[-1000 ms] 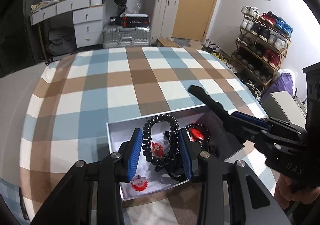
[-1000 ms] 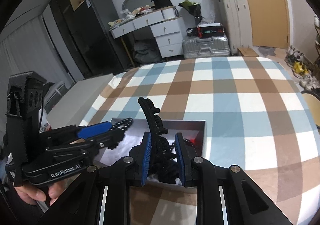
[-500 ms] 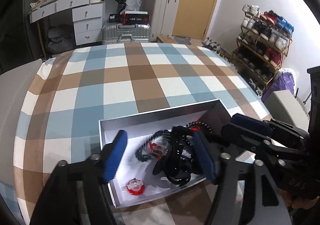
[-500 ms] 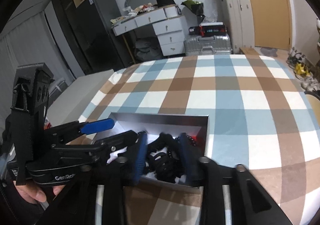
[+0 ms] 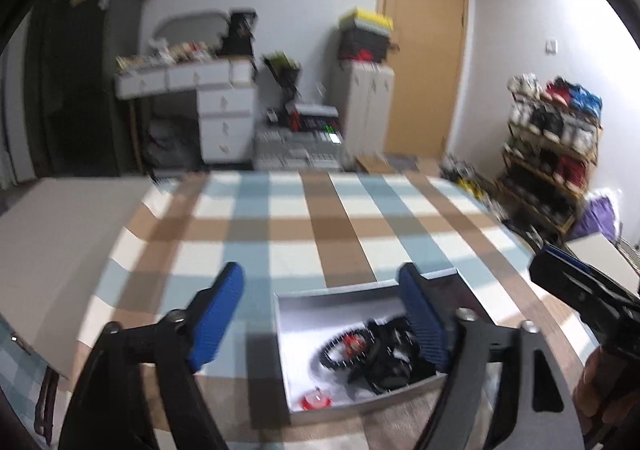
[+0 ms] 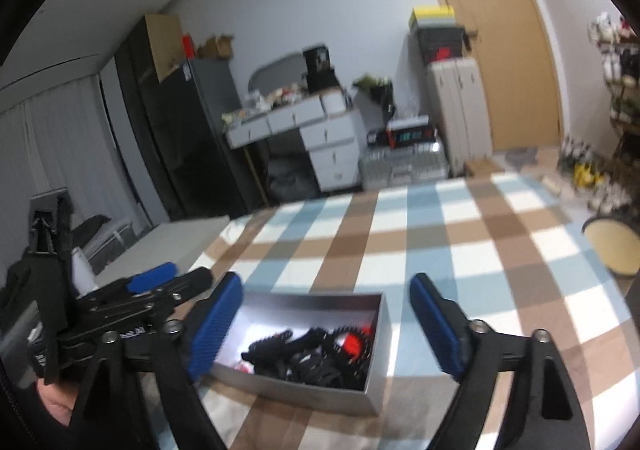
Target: Organize jewelry
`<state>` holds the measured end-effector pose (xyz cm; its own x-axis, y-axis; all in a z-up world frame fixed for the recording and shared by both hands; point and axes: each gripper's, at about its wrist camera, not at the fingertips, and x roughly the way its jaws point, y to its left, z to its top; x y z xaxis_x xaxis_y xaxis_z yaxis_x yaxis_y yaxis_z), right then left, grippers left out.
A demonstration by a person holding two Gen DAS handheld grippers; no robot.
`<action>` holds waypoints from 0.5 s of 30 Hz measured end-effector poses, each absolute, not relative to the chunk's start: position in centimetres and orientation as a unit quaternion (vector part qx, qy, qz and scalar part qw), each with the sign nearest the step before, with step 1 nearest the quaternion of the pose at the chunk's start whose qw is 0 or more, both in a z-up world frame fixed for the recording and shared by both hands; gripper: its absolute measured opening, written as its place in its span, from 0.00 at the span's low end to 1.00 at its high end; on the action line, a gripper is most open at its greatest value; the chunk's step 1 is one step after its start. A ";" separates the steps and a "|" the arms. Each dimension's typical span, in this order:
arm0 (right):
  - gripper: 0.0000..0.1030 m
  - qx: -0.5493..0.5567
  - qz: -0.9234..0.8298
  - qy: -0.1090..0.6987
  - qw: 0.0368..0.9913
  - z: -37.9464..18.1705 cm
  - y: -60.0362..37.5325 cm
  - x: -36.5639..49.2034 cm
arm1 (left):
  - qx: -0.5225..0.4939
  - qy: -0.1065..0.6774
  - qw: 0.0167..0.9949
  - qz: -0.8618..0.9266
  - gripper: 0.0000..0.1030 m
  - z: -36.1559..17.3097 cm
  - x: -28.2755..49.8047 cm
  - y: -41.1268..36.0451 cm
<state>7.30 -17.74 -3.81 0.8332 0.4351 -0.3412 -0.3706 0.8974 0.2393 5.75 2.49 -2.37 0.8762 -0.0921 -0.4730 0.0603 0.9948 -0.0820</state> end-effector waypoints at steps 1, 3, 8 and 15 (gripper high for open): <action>0.96 0.077 0.208 0.185 0.957 -3.7 -17.7 7.1 | -0.027 0.232 0.972 -0.033 0.82 -2.3 5.5 2.4; 0.97 0.071 0.202 0.168 0.962 -3.5 -17.5 6.4 | -0.006 0.208 0.978 -0.021 0.82 -1.9 5.0 2.0; 0.99 0.047 0.196 0.116 0.973 -2.9 -16.6 4.8 | -0.018 0.156 0.987 -0.011 0.85 -1.1 3.7 2.1; 1.00 0.048 0.151 0.080 0.984 -4.1 -16.9 4.4 | -0.037 0.107 0.993 0.028 0.86 -1.8 3.1 2.4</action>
<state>4.42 -16.88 -4.11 0.9414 0.3056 -0.1426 -0.2904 0.9496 0.1180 3.10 2.40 -1.78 0.9755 0.0487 -0.2144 -0.0644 0.9957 -0.0668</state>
